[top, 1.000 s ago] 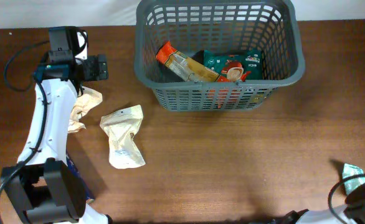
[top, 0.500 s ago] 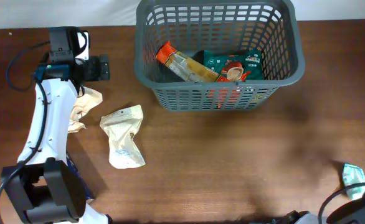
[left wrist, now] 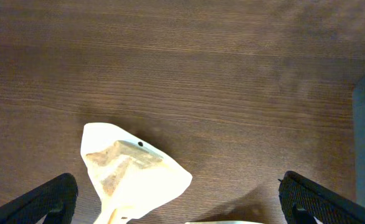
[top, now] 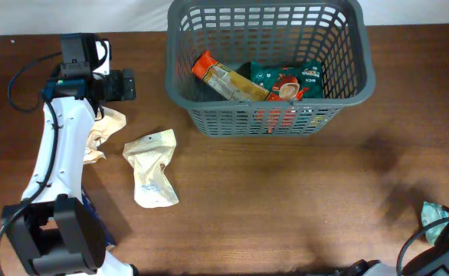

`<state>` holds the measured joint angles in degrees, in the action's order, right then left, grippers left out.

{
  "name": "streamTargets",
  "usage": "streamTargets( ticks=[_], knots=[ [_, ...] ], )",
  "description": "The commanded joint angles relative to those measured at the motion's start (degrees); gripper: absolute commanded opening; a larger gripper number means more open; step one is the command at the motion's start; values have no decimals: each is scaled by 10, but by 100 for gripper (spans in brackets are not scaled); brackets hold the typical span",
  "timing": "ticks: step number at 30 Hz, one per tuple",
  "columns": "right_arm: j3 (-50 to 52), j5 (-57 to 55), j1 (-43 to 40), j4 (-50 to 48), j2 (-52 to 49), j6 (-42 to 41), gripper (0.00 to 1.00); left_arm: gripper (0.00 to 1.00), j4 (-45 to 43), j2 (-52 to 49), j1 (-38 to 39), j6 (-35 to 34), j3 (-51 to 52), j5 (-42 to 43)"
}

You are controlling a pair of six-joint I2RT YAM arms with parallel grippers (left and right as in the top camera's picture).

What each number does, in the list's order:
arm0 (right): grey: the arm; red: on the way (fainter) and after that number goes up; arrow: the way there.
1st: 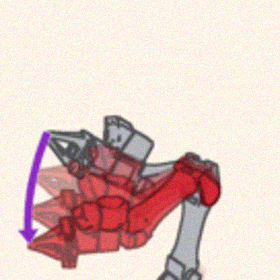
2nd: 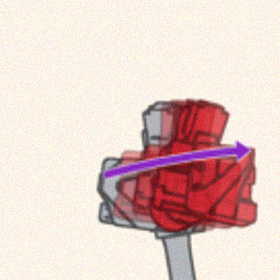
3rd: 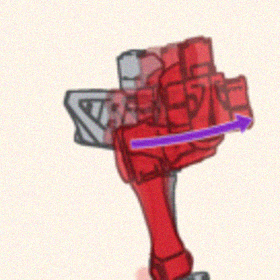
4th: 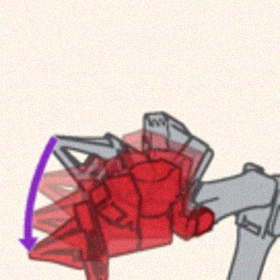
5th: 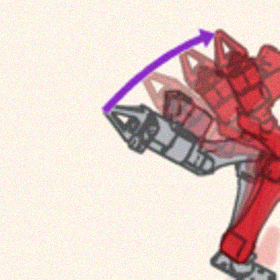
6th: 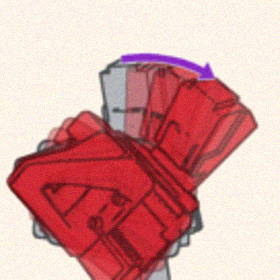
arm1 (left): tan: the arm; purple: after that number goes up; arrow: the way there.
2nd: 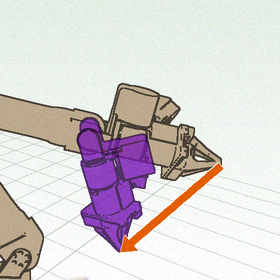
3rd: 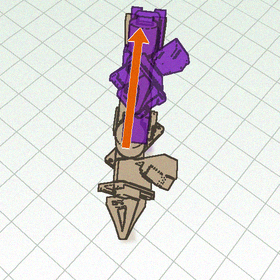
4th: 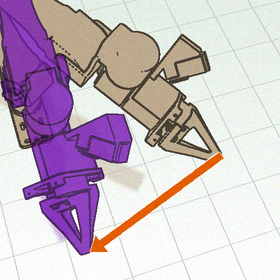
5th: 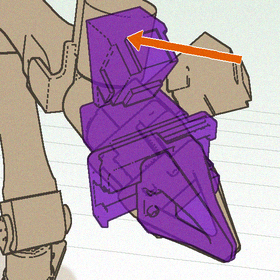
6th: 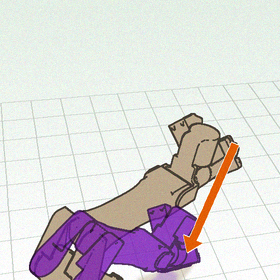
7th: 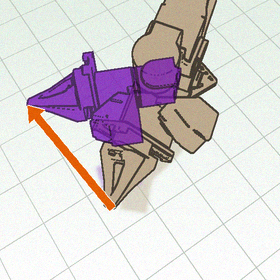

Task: Pack container
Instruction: 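Reach the right gripper to the mint-green packet and grasp it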

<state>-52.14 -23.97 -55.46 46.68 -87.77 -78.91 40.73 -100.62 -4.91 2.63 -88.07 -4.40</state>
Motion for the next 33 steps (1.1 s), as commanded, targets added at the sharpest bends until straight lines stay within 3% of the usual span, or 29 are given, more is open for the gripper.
streamTargets(
  ticks=[1,9,12,17,33],
  knots=[
    [5,27,1,-19,4,37,99,99,0,-9,-2,9,-1,25],
    [5,192,19,-31,4,28,99,99,9,-10,-2,9,-1,28],
    [5,218,19,-21,4,-39,99,99,13,-10,-2,9,-1,28],
    [5,224,19,-21,4,-97,99,99,20,-10,-2,9,-1,28],
    [6,177,19,-20,-2,-107,99,99,23,-10,-2,9,-1,28]
  ],
)
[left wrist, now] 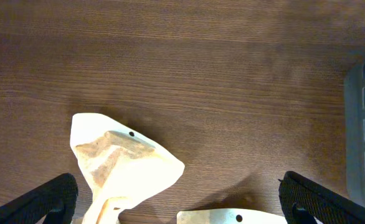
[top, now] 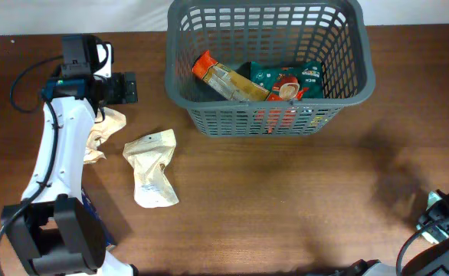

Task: Pack container
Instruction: 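Reach the right gripper to the mint-green packet and grasp it, then lift the mint-green packet and drop it into the basket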

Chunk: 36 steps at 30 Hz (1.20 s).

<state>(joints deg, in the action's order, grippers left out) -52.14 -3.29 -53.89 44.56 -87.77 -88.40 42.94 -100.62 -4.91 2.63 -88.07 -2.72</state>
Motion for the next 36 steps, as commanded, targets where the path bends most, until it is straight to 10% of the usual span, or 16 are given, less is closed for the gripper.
streamTargets(
  ticks=[1,21,27,29,31,36],
  knots=[
    [6,-34,4,1,-4,-13,99,99,1,-10,-2,9,-1,11],
    [6,-48,3,-46,-87,-26,99,99,2,-10,-2,9,-1,11],
    [6,-47,3,-48,-111,-26,86,99,2,-10,-2,9,-1,11],
    [6,-47,3,-48,-113,-26,55,99,2,-10,-2,9,-1,11],
    [6,-47,3,-48,-114,-26,3,99,2,-10,-2,9,-1,11],
    [6,-47,3,-51,-114,-25,3,99,2,-10,-2,9,-1,11]
  ],
)
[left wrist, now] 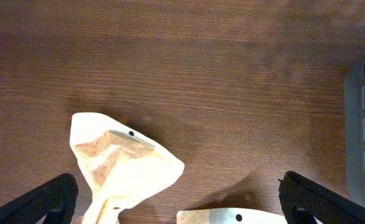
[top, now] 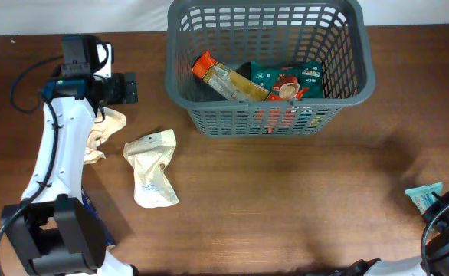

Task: Pack container
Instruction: 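Lift the mint-green packet and drop it into the basket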

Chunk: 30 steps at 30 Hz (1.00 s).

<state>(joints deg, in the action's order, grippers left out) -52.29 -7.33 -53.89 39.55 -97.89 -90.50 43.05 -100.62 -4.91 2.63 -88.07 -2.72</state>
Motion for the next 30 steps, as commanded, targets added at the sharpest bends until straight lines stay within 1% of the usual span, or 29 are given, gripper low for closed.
streamTargets(
  ticks=[1,3,5,8,10,12,13,14,15,16,17,19,21,23,24,26,28,30],
  knots=[
    [7,-4,3,-7,-12,3,3,99,0,-10,-2,9,-1,11],
    [7,19,3,-40,-11,55,3,99,0,-10,-2,9,-1,11],
    [2,74,3,-85,-6,123,3,99,0,-10,-2,9,-1,11],
    [-24,210,3,-154,16,223,3,99,0,-10,-2,9,-1,11],
    [-57,345,3,-215,37,292,3,99,0,-10,-2,9,-1,11],
    [-93,494,3,-288,53,324,4,99,0,-10,-2,9,-1,11],
    [-112,572,6,-340,61,334,4,99,0,-10,-2,9,-1,11],
    [-135,658,12,-422,66,335,4,99,0,-10,-2,9,-1,11],
    [-148,719,17,-492,68,341,3,99,-1,-10,-2,9,-1,11],
    [-163,762,25,-571,68,313,4,99,-2,-10,-2,9,-1,11],
    [-184,799,38,-662,68,245,4,99,-3,-10,-2,9,-1,11],
    [-222,835,70,-793,69,123,3,99,-6,-10,-2,9,-1,11],
    [-262,866,114,-923,68,91,4,99,-9,-10,-2,9,-1,11],
    [-303,890,174,-1011,68,93,4,99,-12,-10,-2,9,-1,11],
    [-323,897,209,-1033,68,106,4,99,-14,-10,-2,9,-1,11],
    [-356,906,271,-1021,65,164,4,99,-18,-10,-2,9,-1,15],
    [-393,914,336,-942,57,263,4,99,-23,-10,-2,9,-1,26],
    [-419,914,386,-828,45,369,4,99,-24,-10,-2,9,-1,39]
  ],
)
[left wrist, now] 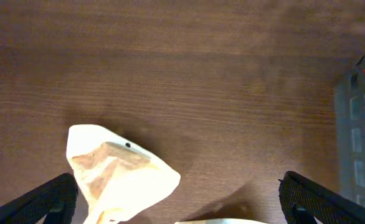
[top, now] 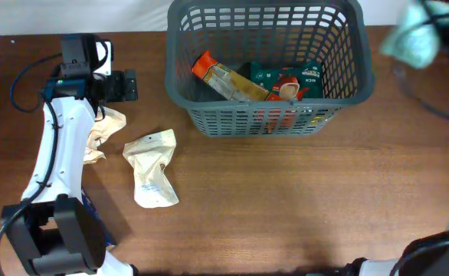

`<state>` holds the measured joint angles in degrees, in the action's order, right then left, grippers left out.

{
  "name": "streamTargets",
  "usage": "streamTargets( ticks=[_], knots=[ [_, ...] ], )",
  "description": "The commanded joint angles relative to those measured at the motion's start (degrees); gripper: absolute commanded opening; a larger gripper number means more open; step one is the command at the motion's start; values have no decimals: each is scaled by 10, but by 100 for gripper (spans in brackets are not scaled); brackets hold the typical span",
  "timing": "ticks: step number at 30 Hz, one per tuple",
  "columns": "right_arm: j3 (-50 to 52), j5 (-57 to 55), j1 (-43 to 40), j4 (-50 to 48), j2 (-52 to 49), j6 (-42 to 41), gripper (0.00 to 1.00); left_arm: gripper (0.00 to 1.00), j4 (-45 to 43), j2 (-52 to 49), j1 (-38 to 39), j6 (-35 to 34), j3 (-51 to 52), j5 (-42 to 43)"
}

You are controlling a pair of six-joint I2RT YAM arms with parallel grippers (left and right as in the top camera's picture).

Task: Pack container
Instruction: 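Lift the mint-green packet and drop it into the basket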

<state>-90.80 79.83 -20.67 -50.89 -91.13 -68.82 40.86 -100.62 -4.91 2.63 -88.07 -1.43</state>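
The grey basket (top: 267,116) stands at the back middle with an orange packet (top: 223,77) and a green packet (top: 290,80) inside. Right of its rim, my right gripper (top: 430,17) is blurred and carries a teal packet (top: 411,42) in the air. My left gripper (top: 121,86) hangs open left of the basket, above a crumpled cream pouch (top: 102,132). The left wrist view shows that pouch (left wrist: 117,177) between the wide-open left gripper (left wrist: 179,208), with nothing held. A second cream pouch (top: 152,167) lies flat on the table.
The basket's wall (left wrist: 357,137) shows at the right edge of the left wrist view. The left arm's white link (top: 60,153) runs down the table's left side. A dark blue item (top: 94,218) lies near the arm's base.
The teal packet and my right gripper were low at the table's right edge; now they are up at the back right, beside the basket's rim. The left gripper has barely shifted.
At first the teal packet lay at the far right edge by my right arm. It stayed there at the two later moments, showing more clearly at the last. Now it is in the air by the basket. The left gripper stayed open over the crumpled pouch throughout.
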Motion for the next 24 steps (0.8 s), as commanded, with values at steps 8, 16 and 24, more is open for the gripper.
streamTargets(
  ticks=[8,16,24],
  knots=[
    [-59,-40,163,379,-111,375,4,99,1,-10,-2,9,-1,53],
    [-59,-143,229,424,-195,383,3,99,12,-10,-1,9,-1,54],
    [-59,-256,267,595,-202,497,46,99,22,-10,-1,9,-1,66]
  ],
)
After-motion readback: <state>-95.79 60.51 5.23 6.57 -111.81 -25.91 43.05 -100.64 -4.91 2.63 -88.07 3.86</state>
